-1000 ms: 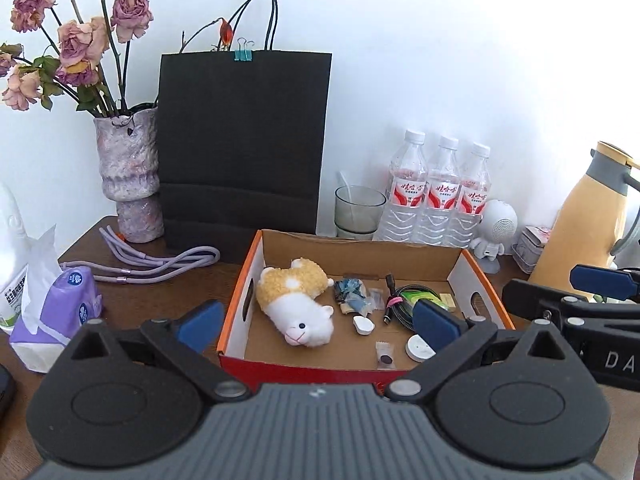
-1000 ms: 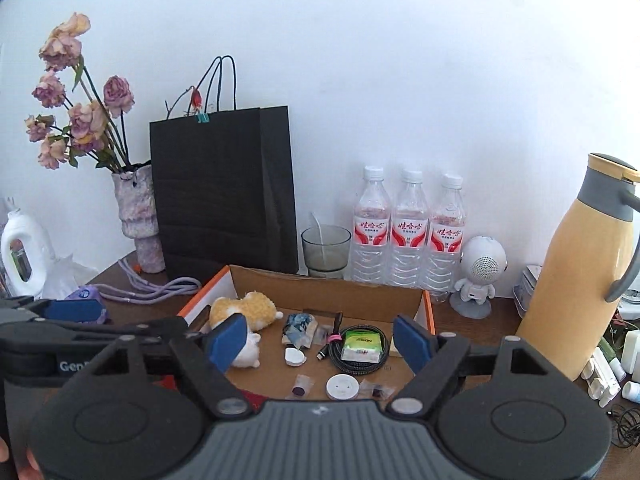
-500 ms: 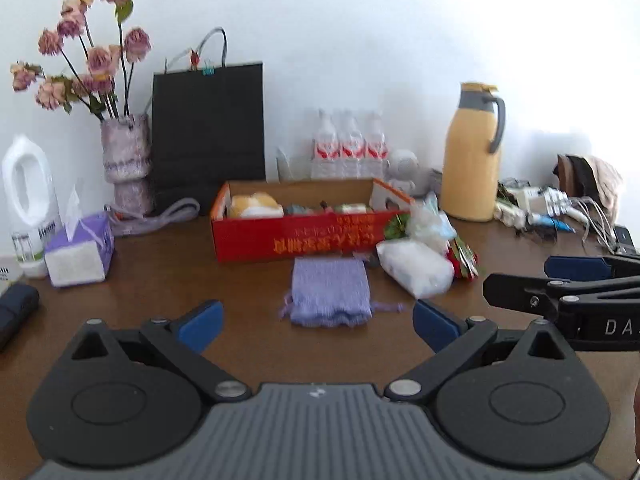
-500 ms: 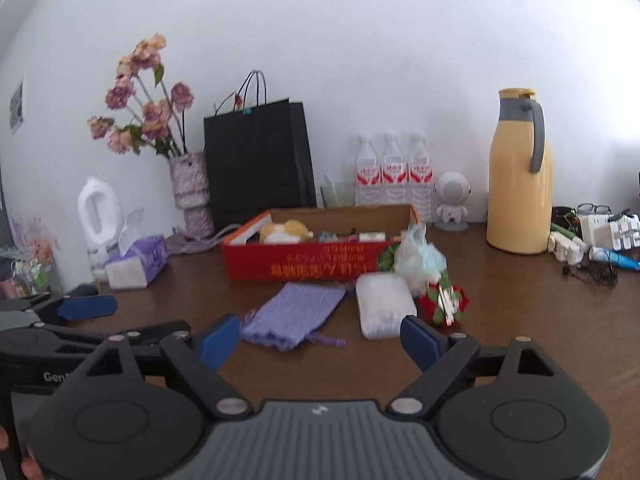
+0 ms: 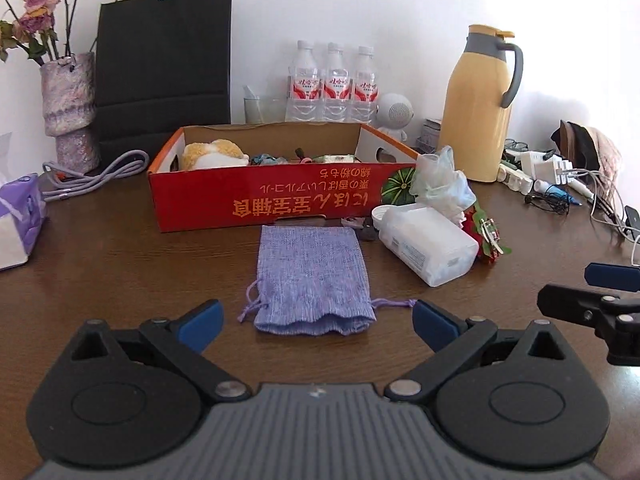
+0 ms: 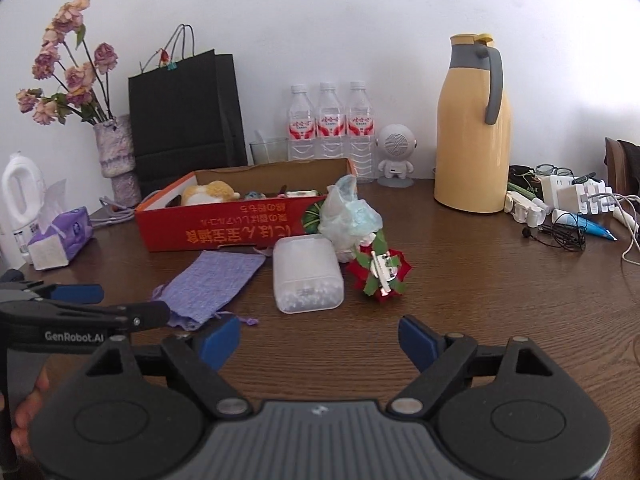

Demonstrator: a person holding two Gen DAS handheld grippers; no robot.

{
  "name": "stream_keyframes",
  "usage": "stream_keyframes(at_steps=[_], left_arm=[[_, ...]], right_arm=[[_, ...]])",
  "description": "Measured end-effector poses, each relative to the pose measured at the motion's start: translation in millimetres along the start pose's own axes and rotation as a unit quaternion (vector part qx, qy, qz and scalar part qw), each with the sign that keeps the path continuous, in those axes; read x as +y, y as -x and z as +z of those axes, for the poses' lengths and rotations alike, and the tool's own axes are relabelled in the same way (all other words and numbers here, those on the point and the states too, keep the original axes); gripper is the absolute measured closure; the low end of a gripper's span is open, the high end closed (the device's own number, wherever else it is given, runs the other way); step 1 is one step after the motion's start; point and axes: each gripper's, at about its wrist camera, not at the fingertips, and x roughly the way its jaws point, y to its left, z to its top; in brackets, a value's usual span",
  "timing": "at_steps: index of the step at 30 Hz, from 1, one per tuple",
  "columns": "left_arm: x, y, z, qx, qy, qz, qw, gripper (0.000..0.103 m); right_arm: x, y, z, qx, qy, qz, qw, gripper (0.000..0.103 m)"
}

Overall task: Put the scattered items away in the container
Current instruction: 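Grasp the purple pouch with the left tool while the right tool grasps the red ornament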

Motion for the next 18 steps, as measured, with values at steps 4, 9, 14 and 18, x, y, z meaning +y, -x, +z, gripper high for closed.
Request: stream_keyframes(at_steps=[4, 9, 14, 18], left_arm=[[-15, -43, 20, 0.01, -0.04, -0.023, 0.9989, 0.0], [-20, -79, 27, 0.029, -0.05, -0.017, 0.9982, 0.017], [-7, -92, 24, 0.05, -0.039, -0.016, 0.9979, 0.052], [-8, -91, 22, 0.038, -0.054, -0.017, 0.9976, 0.079]], right_arm=[[-23, -35, 22, 0.002, -0.013, -0.03, 0.999, 0.018], [-46, -87, 44, 0.021, -0.024, -0.032, 0.999, 0.02], [-58, -130, 50, 0.06, -0.044, -0.014, 0.997, 0.04], [-54, -144, 43, 0.085, -0.044, -0.005, 0.995, 0.064]])
